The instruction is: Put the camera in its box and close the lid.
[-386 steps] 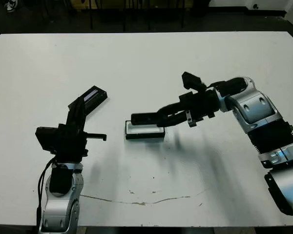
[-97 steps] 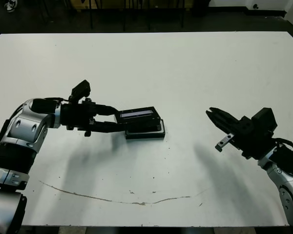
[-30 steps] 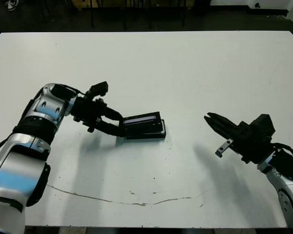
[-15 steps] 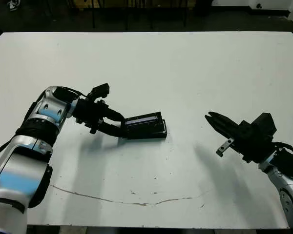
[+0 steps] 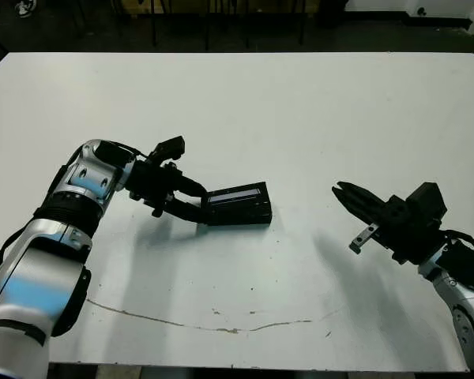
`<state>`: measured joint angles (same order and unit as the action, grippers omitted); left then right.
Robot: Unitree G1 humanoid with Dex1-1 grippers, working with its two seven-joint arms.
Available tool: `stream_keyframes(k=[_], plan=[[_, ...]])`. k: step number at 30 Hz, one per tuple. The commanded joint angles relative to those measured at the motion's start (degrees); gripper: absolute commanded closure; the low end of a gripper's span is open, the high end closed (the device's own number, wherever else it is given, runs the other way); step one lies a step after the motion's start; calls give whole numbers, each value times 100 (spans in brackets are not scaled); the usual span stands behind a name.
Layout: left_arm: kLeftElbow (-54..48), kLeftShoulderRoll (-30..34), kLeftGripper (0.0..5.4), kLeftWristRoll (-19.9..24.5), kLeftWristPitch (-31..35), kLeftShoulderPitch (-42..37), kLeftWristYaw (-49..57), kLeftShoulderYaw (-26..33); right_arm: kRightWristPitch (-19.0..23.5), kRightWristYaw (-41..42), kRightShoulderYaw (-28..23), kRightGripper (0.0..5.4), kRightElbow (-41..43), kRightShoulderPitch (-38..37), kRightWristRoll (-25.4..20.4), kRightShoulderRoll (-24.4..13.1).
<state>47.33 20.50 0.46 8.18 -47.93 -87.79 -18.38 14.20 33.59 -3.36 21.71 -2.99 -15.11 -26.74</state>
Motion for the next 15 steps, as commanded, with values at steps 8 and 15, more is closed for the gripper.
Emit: stream_keyframes(k=[8,15], plan=[[-303,-532,296,-165,252,416,92,-482,-115,50,16,540,-129,-92,-23,-10],[-639,-523,296,-263,286,483,390,-596,-72,1,40,540,-69,-121,23,-28]])
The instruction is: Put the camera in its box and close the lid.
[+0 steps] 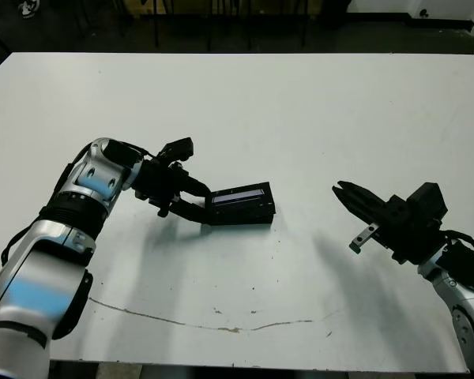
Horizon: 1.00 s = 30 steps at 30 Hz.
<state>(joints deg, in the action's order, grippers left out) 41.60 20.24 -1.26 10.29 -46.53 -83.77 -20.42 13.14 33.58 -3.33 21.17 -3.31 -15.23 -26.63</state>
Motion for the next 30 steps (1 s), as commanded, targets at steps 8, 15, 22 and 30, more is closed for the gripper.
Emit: stream_keyframes(k=[8,15,22,30], plan=[[-268,-501,296,-281,85,252,90,-615,67,-50,60,540,38,-120,61,-26],[-521,-430,296,-607,24,168,184,-892,-9,2,57,540,-15,-122,18,-19],[-416,-453,296,-699,-55,64,125,-955,-35,-1,77,540,-42,-123,26,-2],[-31,-589,296,-686,-249,-60,110,-929,-49,16,93,540,-75,-116,-29,18]])
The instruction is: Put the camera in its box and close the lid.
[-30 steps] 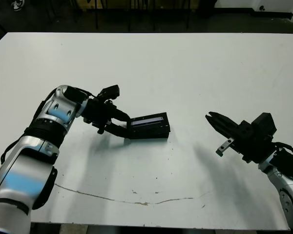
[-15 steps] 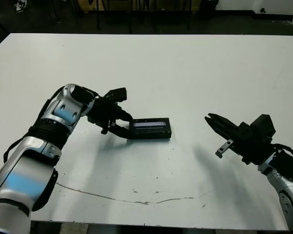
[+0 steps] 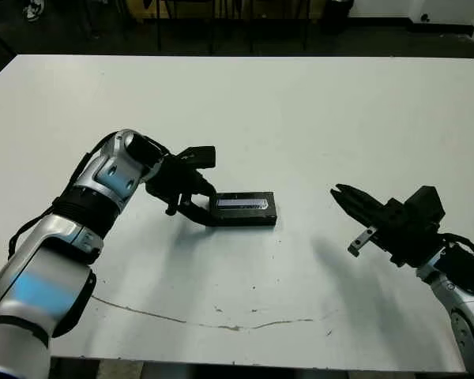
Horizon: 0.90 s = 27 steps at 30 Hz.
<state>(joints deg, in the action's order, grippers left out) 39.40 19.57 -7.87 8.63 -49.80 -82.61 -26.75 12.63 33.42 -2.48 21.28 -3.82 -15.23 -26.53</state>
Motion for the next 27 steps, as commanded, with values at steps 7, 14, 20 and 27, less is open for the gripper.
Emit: stream_keyframes(k=[7,14,20,27], plan=[[649,-504,204,-86,-535,224,32,-241,2,-12,8,540,-21,-107,33,-21],[902,-366,75,-169,-1136,275,127,-190,-31,29,3,540,-62,-95,-9,-18],[964,-215,2,-9,-1439,359,-64,-92,6,-12,18,540,-21,-94,34,-35],[324,346,2,405,-1430,751,-296,239,-80,54,23,540,-102,-58,-7,-22]])
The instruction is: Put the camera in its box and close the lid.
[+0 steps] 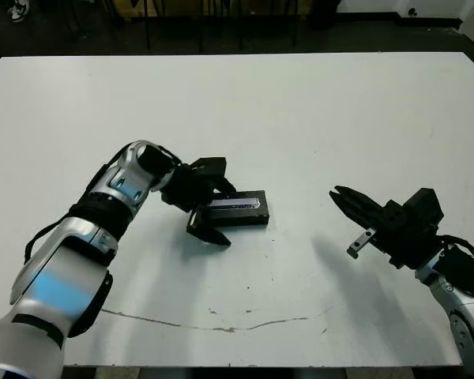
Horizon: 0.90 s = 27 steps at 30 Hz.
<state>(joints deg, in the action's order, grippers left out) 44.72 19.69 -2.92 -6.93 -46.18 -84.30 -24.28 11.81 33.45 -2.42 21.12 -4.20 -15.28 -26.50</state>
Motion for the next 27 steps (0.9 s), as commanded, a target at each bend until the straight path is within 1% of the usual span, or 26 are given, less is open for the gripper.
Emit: stream_keyframes(k=[1,5,8,13,17,20,22,24,25,27], plan=[[-343,450,2,-36,169,464,-132,52,19,49,20,540,-79,-13,-5,-30],[-883,917,2,148,427,794,-32,340,80,51,25,540,-92,20,-41,-28],[-1257,1234,2,159,671,1022,125,495,114,67,25,540,-106,41,-84,-39],[-1779,1758,2,192,665,1427,337,765,85,118,24,540,-147,56,-150,-50],[-2239,2029,2,259,1212,1634,534,932,60,87,46,540,-127,53,-88,-49],[-2686,2107,2,332,1289,1813,882,1184,65,46,60,540,-89,44,-52,-37],[-3176,2024,2,344,1479,2042,1477,1465,58,53,57,540,-121,46,-72,-23],[-3995,1665,19,491,1916,2434,2415,1902,94,-21,56,540,-89,29,-23,-17],[-4382,1401,29,647,2120,2625,2851,2091,141,-75,56,540,-44,17,8,-18],[-5049,725,60,1076,2307,2972,3622,2349,250,-194,54,540,60,-8,30,6]])
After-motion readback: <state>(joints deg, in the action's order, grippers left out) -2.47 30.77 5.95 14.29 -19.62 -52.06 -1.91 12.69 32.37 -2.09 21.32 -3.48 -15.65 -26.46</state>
